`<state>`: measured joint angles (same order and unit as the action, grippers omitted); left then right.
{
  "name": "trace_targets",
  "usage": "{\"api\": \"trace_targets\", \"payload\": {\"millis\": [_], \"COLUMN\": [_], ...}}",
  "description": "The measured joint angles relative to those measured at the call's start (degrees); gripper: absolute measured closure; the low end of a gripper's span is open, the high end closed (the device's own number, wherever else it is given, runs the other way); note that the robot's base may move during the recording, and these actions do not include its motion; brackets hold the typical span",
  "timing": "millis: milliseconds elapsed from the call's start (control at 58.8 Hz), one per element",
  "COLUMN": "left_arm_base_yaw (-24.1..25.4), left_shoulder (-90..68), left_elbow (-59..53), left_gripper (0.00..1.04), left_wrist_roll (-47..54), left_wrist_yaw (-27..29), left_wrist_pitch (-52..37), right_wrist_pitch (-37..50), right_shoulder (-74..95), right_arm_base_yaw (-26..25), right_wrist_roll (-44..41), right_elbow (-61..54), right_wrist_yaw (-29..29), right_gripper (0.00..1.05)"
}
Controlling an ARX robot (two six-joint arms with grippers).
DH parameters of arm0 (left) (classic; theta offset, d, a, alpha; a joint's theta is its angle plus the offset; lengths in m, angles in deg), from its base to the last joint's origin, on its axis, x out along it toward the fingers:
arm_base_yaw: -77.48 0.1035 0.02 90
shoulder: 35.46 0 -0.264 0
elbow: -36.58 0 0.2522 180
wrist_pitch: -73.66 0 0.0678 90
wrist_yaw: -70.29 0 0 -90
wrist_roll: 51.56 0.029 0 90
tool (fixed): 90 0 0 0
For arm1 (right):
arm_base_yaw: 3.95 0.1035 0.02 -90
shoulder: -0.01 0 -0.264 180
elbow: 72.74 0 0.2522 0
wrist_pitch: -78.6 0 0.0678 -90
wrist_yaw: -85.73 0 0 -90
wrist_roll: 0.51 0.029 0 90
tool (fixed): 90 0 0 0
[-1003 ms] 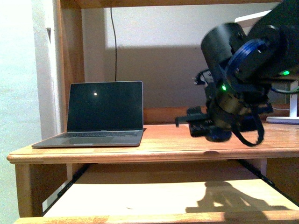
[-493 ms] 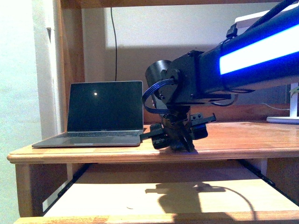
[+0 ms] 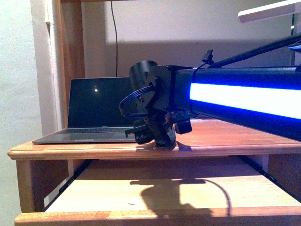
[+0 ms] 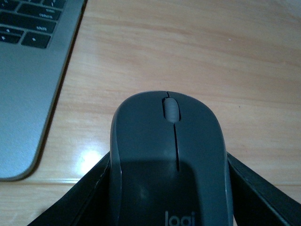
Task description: Place mouse
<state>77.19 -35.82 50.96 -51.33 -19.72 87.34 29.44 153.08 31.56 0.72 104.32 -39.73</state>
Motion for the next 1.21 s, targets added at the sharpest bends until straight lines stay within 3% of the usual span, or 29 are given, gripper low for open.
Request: {"api": "trace_targets", "payload": {"millis": [51,272,374,544,731,969,1088,1207], "left_arm_base_yaw": [0.0,0.0,0.0,0.0,0.0,0.0,0.0,0.0], "left_shoulder": [0.0,0.0,0.0,0.0,0.0,0.0,0.0,0.0], "left_elbow": [0.0,0.0,0.0,0.0,0.0,0.0,0.0,0.0], "left_gripper": [0.08,0.08,0.08,0.08,0.08,0.08,0.08,0.08], "left_wrist_roll": [0.0,0.0,0.0,0.0,0.0,0.0,0.0,0.0], "left_wrist_yaw": [0.0,0.0,0.0,0.0,0.0,0.0,0.0,0.0], "left_wrist_pitch": [0.0,0.0,0.0,0.0,0.0,0.0,0.0,0.0], "right_wrist_pitch": [1.1,5.0,9.0,28.8,41.8,46.6,46.7,46.8], "right_shoulder": [0.3,0.1,-2.2,-23.7,-51.7,-69.6,-77.6,-84.7], "right_arm_base_yaw": [0.1,-0.1,-0.8,-4.4,-11.3,-16.2,-16.4,-16.3], "right_wrist_roll": [-0.1,-0.4,-0.2,0.5,0.7,0.1,-0.9,-1.3], "right_elbow": [0.9,2.3,-1.3,-33.9,-68.3,-102.3,-114.5,-122.6], "right_wrist_yaw": [0.5,1.7,3.6,9.9,19.2,34.2,40.5,43.2], "right_gripper": [0.31,0.01,0.09,0.07,0.07,0.07,0.07,0.07]}}
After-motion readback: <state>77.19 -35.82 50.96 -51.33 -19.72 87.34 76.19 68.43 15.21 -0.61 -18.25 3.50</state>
